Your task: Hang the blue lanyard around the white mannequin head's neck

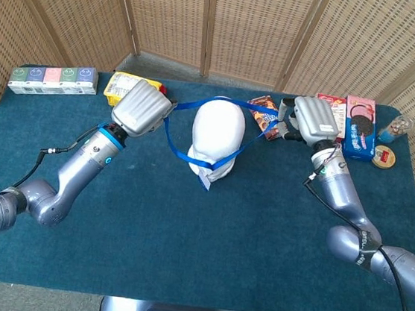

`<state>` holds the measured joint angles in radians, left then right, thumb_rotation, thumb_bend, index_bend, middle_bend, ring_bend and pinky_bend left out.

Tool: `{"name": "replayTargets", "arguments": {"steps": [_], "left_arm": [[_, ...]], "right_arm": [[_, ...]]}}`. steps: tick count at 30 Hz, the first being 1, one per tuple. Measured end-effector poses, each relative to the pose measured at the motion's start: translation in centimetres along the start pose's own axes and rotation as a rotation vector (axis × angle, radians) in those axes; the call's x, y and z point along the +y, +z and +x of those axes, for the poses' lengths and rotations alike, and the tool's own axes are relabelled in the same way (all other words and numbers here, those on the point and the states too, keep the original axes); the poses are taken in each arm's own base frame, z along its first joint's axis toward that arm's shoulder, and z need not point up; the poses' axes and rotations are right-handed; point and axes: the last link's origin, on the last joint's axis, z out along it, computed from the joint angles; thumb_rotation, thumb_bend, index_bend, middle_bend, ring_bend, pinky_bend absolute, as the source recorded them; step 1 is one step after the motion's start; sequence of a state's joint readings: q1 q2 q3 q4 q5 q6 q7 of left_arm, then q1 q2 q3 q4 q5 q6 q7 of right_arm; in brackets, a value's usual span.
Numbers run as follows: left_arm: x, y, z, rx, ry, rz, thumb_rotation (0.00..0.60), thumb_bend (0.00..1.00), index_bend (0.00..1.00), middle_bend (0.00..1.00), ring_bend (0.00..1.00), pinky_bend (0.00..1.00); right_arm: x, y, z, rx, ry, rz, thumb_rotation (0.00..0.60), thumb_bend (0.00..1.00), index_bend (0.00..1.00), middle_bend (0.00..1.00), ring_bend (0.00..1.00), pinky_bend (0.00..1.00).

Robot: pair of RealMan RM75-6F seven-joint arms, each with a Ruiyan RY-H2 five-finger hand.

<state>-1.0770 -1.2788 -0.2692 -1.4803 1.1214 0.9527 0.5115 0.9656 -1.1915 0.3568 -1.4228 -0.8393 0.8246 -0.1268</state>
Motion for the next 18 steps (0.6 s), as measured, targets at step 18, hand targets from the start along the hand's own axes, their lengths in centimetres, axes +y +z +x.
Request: {"name": "replayTargets", "arguments": {"steps": [18], "left_arm": [[0.23, -0.06, -0.22, -0.043, 0.009, 0.011, 0.562, 0.32, 0.64, 1.0, 1.0, 1.0]], "right_arm": [[0.56, -0.08, -0.32, -0.004, -0.013, -0.001, 0.6, 0.43, 0.75, 0.97, 1.0, 1.0]]}}
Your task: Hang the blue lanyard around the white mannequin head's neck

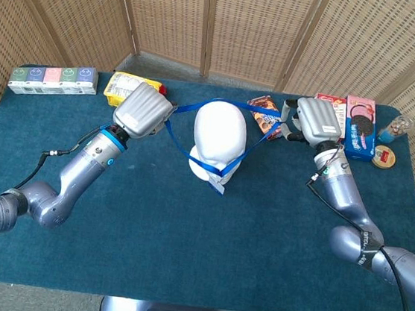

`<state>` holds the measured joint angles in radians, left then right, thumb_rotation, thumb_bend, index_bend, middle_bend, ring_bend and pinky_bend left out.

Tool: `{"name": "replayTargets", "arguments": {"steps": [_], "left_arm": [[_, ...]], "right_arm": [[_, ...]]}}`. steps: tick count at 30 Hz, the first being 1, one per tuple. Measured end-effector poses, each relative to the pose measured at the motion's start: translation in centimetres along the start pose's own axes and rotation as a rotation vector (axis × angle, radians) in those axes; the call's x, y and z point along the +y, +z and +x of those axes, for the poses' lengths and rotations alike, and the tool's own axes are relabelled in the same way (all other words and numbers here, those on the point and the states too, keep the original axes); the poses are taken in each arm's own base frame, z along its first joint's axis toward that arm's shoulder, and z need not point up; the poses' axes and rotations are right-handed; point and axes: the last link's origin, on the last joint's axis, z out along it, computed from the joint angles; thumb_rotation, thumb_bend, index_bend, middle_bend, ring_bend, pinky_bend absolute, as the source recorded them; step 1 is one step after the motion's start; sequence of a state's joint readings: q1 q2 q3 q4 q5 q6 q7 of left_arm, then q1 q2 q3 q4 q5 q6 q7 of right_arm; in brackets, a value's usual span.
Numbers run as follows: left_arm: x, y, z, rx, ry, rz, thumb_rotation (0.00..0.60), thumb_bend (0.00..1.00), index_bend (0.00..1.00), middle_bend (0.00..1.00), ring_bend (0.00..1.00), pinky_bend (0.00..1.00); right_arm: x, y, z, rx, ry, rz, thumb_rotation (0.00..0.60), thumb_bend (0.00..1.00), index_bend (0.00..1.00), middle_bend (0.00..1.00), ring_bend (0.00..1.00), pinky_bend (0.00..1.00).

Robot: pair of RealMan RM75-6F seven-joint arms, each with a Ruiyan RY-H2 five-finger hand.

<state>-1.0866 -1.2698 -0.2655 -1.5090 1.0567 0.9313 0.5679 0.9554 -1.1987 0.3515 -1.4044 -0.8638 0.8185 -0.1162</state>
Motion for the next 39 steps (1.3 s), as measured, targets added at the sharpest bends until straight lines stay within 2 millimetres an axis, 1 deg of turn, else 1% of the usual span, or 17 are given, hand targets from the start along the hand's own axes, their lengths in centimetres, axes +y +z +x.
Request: {"name": "replayTargets", "arguments": {"steps": [5, 8, 10, 12, 14, 16, 19, 21, 22, 24, 25, 33, 36, 39], "left_arm": [[-0.1, -0.1, -0.1, -0.016, 0.012, 0.014, 0.554, 0.27, 0.64, 1.0, 1.0, 1.0], [-0.2, -0.2, -0.2, -0.021, 0.014, 0.021, 0.53, 0.23, 0.64, 1.0, 1.0, 1.0], [-0.2, -0.3, -0.2, -0.023, 0.021, 0.029, 0.5, 0.22, 0.64, 1.0, 1.0, 1.0], [-0.3, -0.3, -0.2, -0.025, 0.024, 0.035, 0.462, 0.2, 0.64, 1.0, 1.0, 1.0], [-0.3, -0.4, -0.2, -0.029, 0.029, 0.041, 0.442, 0.19, 0.64, 1.0, 1.0, 1.0], [-0.3, -0.4, -0.2, -0.032, 0.037, 0.044, 0.425, 0.19, 0.64, 1.0, 0.98, 1.0], [-0.4, -0.5, -0.1, -0.03, 0.043, 0.052, 0.398, 0.18, 0.61, 0.97, 0.91, 1.0], [-0.4, -0.6, -0.1, -0.031, 0.042, 0.057, 0.377, 0.18, 0.58, 0.89, 0.84, 1.0], [-0.4, -0.7, -0.1, -0.032, 0.041, 0.059, 0.371, 0.18, 0.57, 0.87, 0.81, 0.99], [-0.5, -0.8, -0.1, -0.033, 0.041, 0.063, 0.356, 0.18, 0.55, 0.83, 0.78, 0.97], [-0.6, -0.9, -0.1, -0.031, 0.041, 0.065, 0.352, 0.18, 0.54, 0.82, 0.77, 0.96], [-1.0, -2.2, 0.2, -0.007, -0.011, 0.088, 0.322, 0.18, 0.52, 0.8, 0.74, 0.83], [-1.2, -3.2, 0.3, 0.0, -0.071, 0.106, 0.325, 0.18, 0.52, 0.79, 0.72, 0.78], [-1.7, -4.9, 0.3, 0.01, -0.141, 0.14, 0.322, 0.18, 0.52, 0.78, 0.7, 0.74]], "right_arm": [[-0.1, 0.0, 0.0, -0.005, -0.025, 0.006, 0.6, 0.41, 0.74, 0.96, 1.0, 1.0], [-0.2, -0.1, -0.1, -0.007, -0.031, 0.009, 0.6, 0.38, 0.73, 0.94, 1.0, 1.0], [-0.2, -0.1, -0.1, -0.005, -0.041, 0.008, 0.599, 0.37, 0.73, 0.93, 1.0, 1.0], [-0.2, -0.1, 0.0, -0.002, -0.05, 0.008, 0.572, 0.36, 0.72, 0.92, 1.0, 1.0], [-0.3, 0.0, 0.0, -0.001, -0.056, 0.008, 0.546, 0.35, 0.72, 0.91, 1.0, 1.0], [-0.3, -0.1, 0.0, -0.002, -0.063, 0.008, 0.539, 0.35, 0.71, 0.9, 1.0, 1.0], [-0.3, -0.1, 0.0, -0.007, -0.075, 0.008, 0.518, 0.35, 0.7, 0.88, 1.0, 1.0], [-0.3, -0.2, -0.1, -0.01, -0.079, 0.006, 0.504, 0.35, 0.7, 0.87, 1.0, 1.0], [-0.3, -0.2, -0.1, -0.012, -0.078, 0.005, 0.502, 0.35, 0.7, 0.87, 1.0, 1.0], [-0.2, -0.3, 0.0, -0.011, -0.078, 0.004, 0.502, 0.35, 0.7, 0.86, 1.0, 1.0], [-0.2, -0.4, 0.0, -0.01, -0.077, 0.003, 0.502, 0.36, 0.7, 0.86, 1.0, 1.0], [0.3, -1.1, 0.7, 0.02, -0.053, -0.01, 0.506, 0.37, 0.7, 0.86, 1.0, 1.0], [0.7, -1.8, 1.1, 0.04, -0.034, -0.019, 0.506, 0.37, 0.7, 0.86, 1.0, 1.0], [1.5, -2.8, 1.5, 0.064, -0.006, -0.034, 0.504, 0.37, 0.7, 0.86, 1.0, 1.0]]}}
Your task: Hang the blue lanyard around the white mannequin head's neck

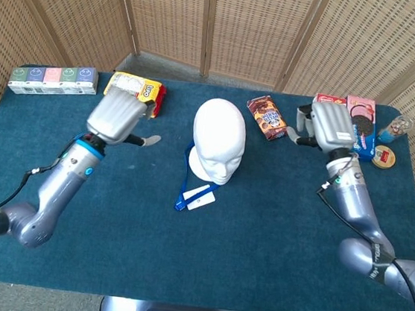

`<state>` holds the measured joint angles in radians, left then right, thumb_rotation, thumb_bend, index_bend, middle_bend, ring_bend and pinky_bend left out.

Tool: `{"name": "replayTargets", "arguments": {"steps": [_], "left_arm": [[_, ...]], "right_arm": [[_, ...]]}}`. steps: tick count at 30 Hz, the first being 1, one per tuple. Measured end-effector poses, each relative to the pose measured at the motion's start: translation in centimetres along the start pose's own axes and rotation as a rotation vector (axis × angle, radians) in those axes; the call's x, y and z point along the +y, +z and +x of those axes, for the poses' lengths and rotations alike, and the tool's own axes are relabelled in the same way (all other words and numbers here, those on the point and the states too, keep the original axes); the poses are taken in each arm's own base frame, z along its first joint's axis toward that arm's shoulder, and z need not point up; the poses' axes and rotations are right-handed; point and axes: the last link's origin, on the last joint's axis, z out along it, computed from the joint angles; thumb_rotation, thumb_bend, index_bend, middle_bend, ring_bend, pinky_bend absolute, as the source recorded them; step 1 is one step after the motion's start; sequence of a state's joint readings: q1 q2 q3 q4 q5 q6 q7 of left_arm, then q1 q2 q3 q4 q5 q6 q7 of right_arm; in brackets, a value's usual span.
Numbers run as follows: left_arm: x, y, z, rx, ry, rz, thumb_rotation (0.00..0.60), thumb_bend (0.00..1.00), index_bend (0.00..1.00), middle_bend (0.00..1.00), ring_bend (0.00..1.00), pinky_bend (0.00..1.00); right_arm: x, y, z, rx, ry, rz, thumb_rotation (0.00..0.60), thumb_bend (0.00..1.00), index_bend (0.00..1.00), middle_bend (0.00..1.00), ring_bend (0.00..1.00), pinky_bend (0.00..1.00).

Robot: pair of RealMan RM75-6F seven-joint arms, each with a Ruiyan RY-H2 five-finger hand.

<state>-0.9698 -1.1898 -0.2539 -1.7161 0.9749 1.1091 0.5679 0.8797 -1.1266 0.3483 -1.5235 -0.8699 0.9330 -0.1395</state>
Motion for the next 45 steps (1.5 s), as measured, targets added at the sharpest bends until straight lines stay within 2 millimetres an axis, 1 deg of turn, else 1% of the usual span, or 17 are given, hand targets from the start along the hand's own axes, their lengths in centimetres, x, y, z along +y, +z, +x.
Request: {"name": "replayTargets", "arguments": {"steps": [6, 10, 15, 18, 22, 28, 32, 34, 38, 40, 43, 45], "left_arm": [[-2.2, -4.0, 0.2, 0.008, -0.114, 0.076, 0.322, 0.18, 0.51, 0.75, 0.67, 0.68], [-3.6, -7.1, -0.3, -0.008, -0.156, 0.12, 0.321, 0.18, 0.51, 0.73, 0.65, 0.67], [-4.7, -10.5, -1.3, -0.038, -0.201, 0.17, 0.319, 0.18, 0.51, 0.71, 0.63, 0.64], [-5.3, -12.8, -1.9, -0.05, -0.208, 0.197, 0.318, 0.18, 0.51, 0.71, 0.62, 0.64], [-5.8, -16.5, -2.7, -0.067, -0.213, 0.228, 0.318, 0.18, 0.51, 0.71, 0.62, 0.64], [-6.1, -21.9, -4.0, -0.108, -0.215, 0.284, 0.321, 0.18, 0.51, 0.71, 0.62, 0.63], [-6.1, -24.9, -4.5, -0.123, -0.227, 0.32, 0.32, 0.18, 0.51, 0.71, 0.62, 0.62], [-6.1, -26.2, -4.8, -0.125, -0.231, 0.342, 0.32, 0.18, 0.51, 0.71, 0.61, 0.58], [-6.1, -28.6, -5.5, -0.155, -0.243, 0.383, 0.307, 0.18, 0.51, 0.66, 0.53, 0.42], [-6.1, -29.6, -5.8, -0.17, -0.248, 0.406, 0.291, 0.18, 0.51, 0.63, 0.49, 0.37], [-6.0, -30.9, -6.3, -0.184, -0.251, 0.431, 0.247, 0.17, 0.51, 0.6, 0.45, 0.32], [-5.9, -31.6, -6.5, -0.195, -0.256, 0.445, 0.182, 0.16, 0.5, 0.56, 0.42, 0.28]], "right_arm": [[1.6, -2.7, 0.9, 0.058, 0.036, -0.021, 0.504, 0.37, 0.7, 0.86, 1.0, 1.0], [2.6, -5.1, 1.2, 0.09, 0.048, -0.038, 0.507, 0.37, 0.7, 0.85, 0.97, 1.0], [3.3, -7.9, 0.9, 0.099, 0.055, -0.043, 0.507, 0.38, 0.7, 0.83, 0.93, 0.97], [3.7, -9.6, 0.4, 0.095, 0.061, -0.05, 0.508, 0.38, 0.7, 0.82, 0.91, 0.97], [4.5, -12.1, -0.6, 0.091, 0.055, -0.062, 0.506, 0.4, 0.69, 0.82, 0.89, 0.97], [5.4, -15.9, -2.5, 0.063, 0.05, -0.093, 0.506, 0.41, 0.68, 0.8, 0.87, 0.96], [5.7, -18.0, -3.4, 0.043, 0.034, -0.11, 0.508, 0.42, 0.68, 0.8, 0.86, 0.96], [5.7, -18.9, -3.9, 0.032, 0.013, -0.118, 0.507, 0.42, 0.68, 0.8, 0.85, 0.95], [5.8, -20.9, -4.7, 0.026, -0.008, -0.141, 0.508, 0.42, 0.67, 0.78, 0.83, 0.9], [5.9, -21.8, -5.1, 0.022, -0.008, -0.149, 0.506, 0.42, 0.65, 0.76, 0.8, 0.87], [5.8, -23.0, -5.6, 0.017, -0.009, -0.157, 0.503, 0.42, 0.61, 0.71, 0.75, 0.8], [5.8, -23.5, -6.0, 0.009, -0.006, -0.159, 0.479, 0.41, 0.57, 0.66, 0.69, 0.74]]}}
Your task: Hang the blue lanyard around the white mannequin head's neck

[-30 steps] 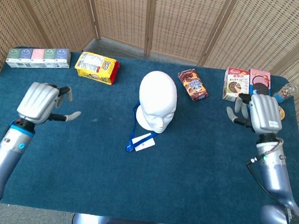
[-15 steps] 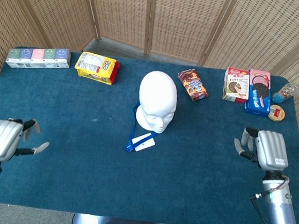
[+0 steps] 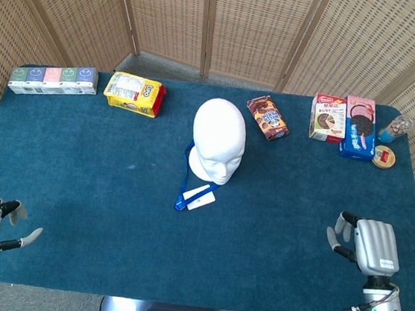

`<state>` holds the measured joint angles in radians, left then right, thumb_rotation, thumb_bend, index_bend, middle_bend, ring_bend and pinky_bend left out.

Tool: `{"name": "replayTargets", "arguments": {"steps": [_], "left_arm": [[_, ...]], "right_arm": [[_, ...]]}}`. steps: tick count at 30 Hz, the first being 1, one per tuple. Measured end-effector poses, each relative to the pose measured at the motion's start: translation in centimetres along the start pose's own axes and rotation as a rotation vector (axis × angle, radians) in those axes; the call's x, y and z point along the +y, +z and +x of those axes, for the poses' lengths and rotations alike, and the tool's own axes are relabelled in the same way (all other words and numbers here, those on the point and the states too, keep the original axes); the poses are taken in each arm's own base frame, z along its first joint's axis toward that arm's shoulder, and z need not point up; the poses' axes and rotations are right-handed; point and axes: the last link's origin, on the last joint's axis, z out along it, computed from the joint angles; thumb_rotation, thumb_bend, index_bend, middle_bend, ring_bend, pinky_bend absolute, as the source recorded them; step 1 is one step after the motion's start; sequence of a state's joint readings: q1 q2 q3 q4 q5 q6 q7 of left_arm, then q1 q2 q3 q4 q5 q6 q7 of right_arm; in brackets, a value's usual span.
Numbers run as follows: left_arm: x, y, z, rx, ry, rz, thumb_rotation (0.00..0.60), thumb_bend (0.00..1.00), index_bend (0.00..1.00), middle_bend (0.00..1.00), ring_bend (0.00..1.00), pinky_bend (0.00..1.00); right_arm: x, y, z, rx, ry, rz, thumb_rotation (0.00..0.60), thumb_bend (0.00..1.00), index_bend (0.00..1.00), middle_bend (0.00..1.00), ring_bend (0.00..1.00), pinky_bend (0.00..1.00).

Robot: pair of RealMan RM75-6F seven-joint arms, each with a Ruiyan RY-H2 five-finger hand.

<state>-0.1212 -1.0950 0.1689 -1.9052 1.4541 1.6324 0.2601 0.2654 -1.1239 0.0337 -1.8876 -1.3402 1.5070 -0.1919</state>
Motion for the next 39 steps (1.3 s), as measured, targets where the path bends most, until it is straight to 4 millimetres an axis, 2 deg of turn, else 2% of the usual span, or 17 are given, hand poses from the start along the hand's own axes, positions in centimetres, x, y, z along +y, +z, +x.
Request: {"name": "replayTargets", "arguments": {"steps": [3, 5, 9, 15, 20, 24, 39], "left_arm": [[-0.3, -0.9, -0.6, -0.019, -0.012, 0.019, 0.027, 0.12, 0.43, 0.48, 0.34, 0.22], [-0.4, -1.3, -0.8, -0.035, -0.022, 0.025, 0.0, 0.11, 0.39, 0.43, 0.3, 0.19], [-0.6, -1.7, -0.8, -0.053, -0.023, 0.037, 0.0, 0.09, 0.3, 0.36, 0.24, 0.14], [-0.6, -1.8, -0.8, -0.061, -0.027, 0.049, 0.0, 0.09, 0.27, 0.32, 0.21, 0.12], [-0.5, -2.0, -0.8, -0.061, -0.027, 0.054, 0.002, 0.09, 0.27, 0.32, 0.21, 0.12], [-0.8, -2.0, -0.8, -0.046, -0.038, 0.073, 0.033, 0.1, 0.27, 0.32, 0.21, 0.12], [-0.9, -2.3, -0.4, 0.007, -0.081, 0.066, 0.053, 0.1, 0.27, 0.32, 0.21, 0.12]], "right_arm": [[-0.1, -0.9, -0.6, -0.024, 0.006, 0.006, 0.357, 0.39, 0.47, 0.53, 0.56, 0.6], [-0.1, -1.3, -0.9, -0.046, 0.004, 0.008, 0.312, 0.39, 0.43, 0.48, 0.5, 0.55], [0.0, -1.7, -1.2, -0.069, -0.001, 0.004, 0.27, 0.39, 0.37, 0.39, 0.4, 0.46], [0.2, -2.1, -1.5, -0.082, -0.004, -0.011, 0.257, 0.39, 0.32, 0.34, 0.35, 0.4], [0.4, -2.5, -1.7, -0.072, -0.009, -0.029, 0.26, 0.39, 0.32, 0.34, 0.34, 0.4], [0.7, -2.7, -1.7, -0.051, -0.01, -0.048, 0.256, 0.39, 0.31, 0.34, 0.34, 0.4], [1.1, -3.2, -1.7, 0.012, 0.019, -0.058, 0.255, 0.39, 0.31, 0.34, 0.35, 0.4]]}}
